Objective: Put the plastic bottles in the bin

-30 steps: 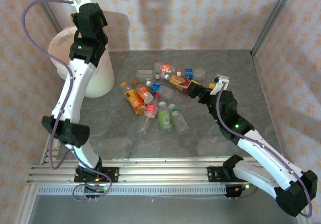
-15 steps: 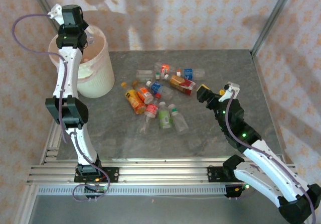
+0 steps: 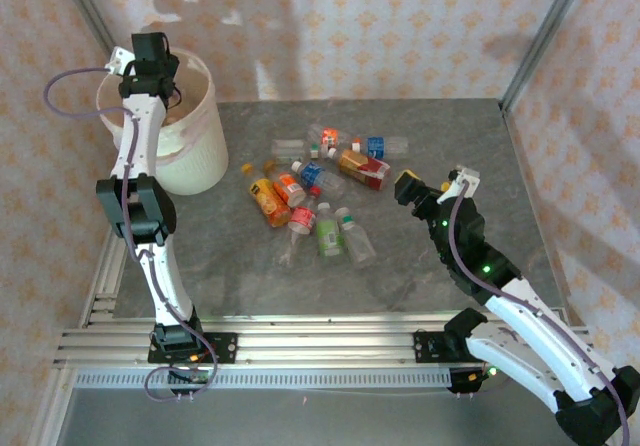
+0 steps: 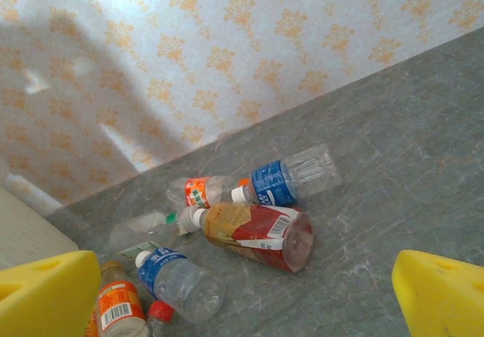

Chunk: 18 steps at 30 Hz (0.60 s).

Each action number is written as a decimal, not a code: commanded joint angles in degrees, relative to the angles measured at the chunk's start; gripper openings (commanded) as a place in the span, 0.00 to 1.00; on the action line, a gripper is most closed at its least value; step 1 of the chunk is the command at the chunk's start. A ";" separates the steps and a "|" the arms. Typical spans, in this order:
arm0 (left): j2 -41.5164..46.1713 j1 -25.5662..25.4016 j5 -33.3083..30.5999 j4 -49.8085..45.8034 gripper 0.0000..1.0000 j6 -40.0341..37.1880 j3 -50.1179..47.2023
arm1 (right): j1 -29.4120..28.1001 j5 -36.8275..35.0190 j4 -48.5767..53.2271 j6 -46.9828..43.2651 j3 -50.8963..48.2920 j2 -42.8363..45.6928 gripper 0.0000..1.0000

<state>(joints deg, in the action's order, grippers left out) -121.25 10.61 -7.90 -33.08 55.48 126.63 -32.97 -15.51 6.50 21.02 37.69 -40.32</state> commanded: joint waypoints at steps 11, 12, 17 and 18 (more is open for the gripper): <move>6.86 -0.12 2.84 -0.21 0.96 -4.18 4.39 | -0.08 -4.78 0.68 3.90 -1.28 0.67 0.99; 7.65 -0.11 3.72 0.46 0.96 -5.15 4.42 | -0.08 -5.03 0.56 4.32 -1.38 0.66 0.99; 11.46 -0.34 8.33 1.75 0.99 -8.85 4.33 | -0.08 -6.51 -0.76 5.84 -2.25 0.40 0.99; 13.51 -0.62 8.66 1.16 1.00 -9.71 4.05 | 0.00 -6.88 -1.11 6.22 -2.40 0.33 0.99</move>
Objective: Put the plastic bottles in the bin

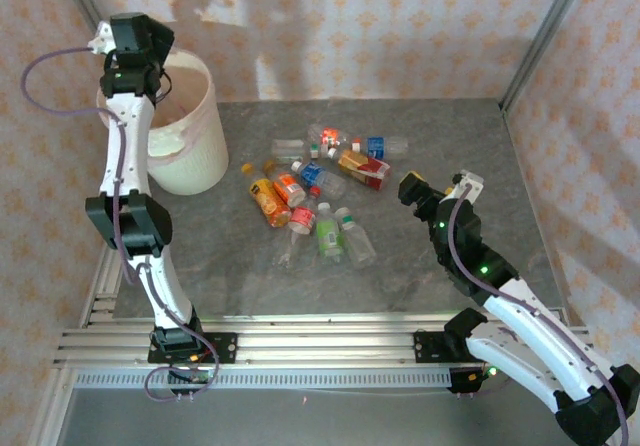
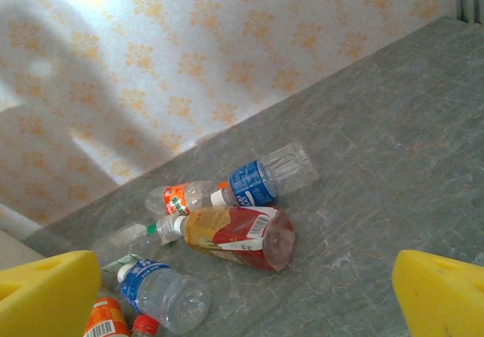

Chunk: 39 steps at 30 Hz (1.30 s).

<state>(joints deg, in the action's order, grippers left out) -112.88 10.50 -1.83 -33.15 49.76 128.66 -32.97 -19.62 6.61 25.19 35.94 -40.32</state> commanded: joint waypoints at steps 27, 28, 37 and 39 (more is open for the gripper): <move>45.53 -29.38 -5.72 -6.59 1.00 -2.42 -50.85 | 0.09 15.98 2.96 3.91 3.17 -19.92 0.99; 45.83 -29.48 -4.91 -7.01 1.00 -1.78 -52.10 | 0.10 18.43 5.31 3.06 4.39 -21.79 0.99; 47.86 -29.39 -5.03 -3.28 1.00 -3.18 -60.71 | -2.45 33.18 12.27 -6.15 5.30 -30.27 0.98; 47.59 -29.40 -5.23 -3.60 1.00 -3.18 -61.00 | -2.56 32.89 11.52 -6.75 4.07 -29.59 0.98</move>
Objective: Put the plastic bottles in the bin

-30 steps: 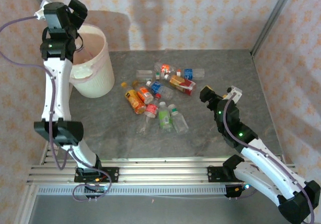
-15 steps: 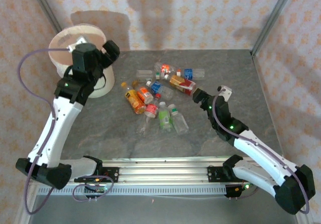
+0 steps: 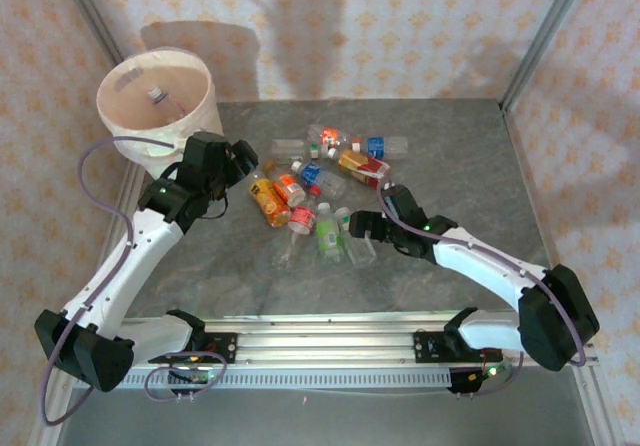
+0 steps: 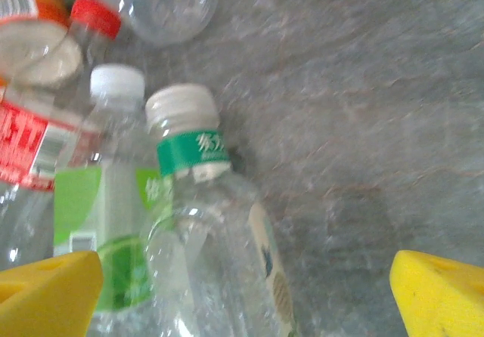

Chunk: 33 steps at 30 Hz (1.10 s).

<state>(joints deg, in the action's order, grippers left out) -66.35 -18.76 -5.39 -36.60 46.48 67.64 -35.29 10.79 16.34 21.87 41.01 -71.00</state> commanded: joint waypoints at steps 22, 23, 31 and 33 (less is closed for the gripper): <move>0.17 -0.09 -0.76 0.92 1.00 0.54 -2.16 | -5.33 -2.36 0.88 -3.83 -1.64 -6.81 0.94; 0.17 -0.10 -0.69 0.94 1.00 0.50 -2.08 | -5.32 -3.18 0.65 -3.53 -1.73 -7.16 0.94; -1.54 -0.11 -0.05 0.60 1.00 0.34 -0.43 | -5.41 -6.98 -1.91 0.21 -3.52 -9.37 0.84; -2.00 -0.06 0.33 0.94 1.00 0.67 -0.07 | -5.41 -7.00 -2.52 0.71 -4.05 -9.38 0.81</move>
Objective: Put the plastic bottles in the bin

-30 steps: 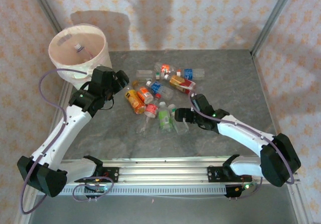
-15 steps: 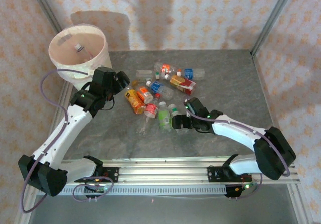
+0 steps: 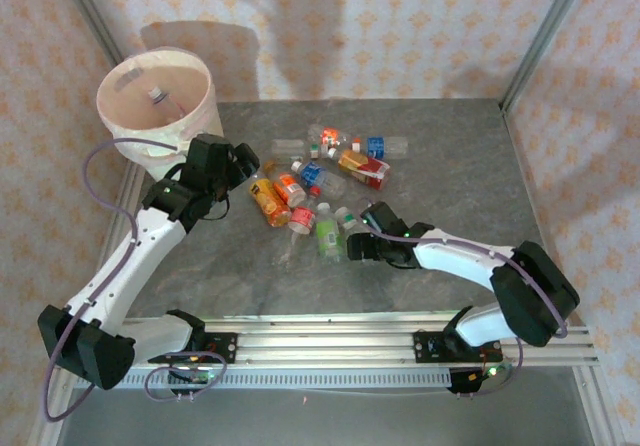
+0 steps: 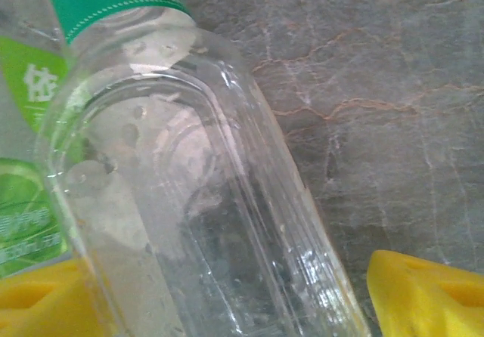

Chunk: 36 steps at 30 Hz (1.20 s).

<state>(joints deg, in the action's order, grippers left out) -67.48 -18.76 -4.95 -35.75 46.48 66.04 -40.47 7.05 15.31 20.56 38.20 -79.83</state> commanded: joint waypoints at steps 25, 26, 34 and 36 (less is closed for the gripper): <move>-3.35 -0.08 12.59 8.48 1.00 -1.39 -0.08 | -0.23 -10.30 -7.51 -4.71 -1.89 16.36 0.48; -3.43 -0.12 14.35 9.40 1.00 -1.39 -0.34 | -0.23 -8.87 -8.56 -4.72 -0.71 15.78 0.47; -3.01 -0.12 27.00 15.86 1.00 -3.88 -1.21 | -0.23 -0.99 -17.34 -4.70 8.13 7.44 0.47; -3.18 -0.09 30.92 17.69 1.00 -4.27 -1.08 | -0.23 0.67 -19.58 -4.92 9.85 5.78 0.46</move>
<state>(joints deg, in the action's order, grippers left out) -70.78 -18.76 18.52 -22.85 44.42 65.39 -40.47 4.40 1.67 16.60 45.32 -72.44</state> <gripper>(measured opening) 0.998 0.580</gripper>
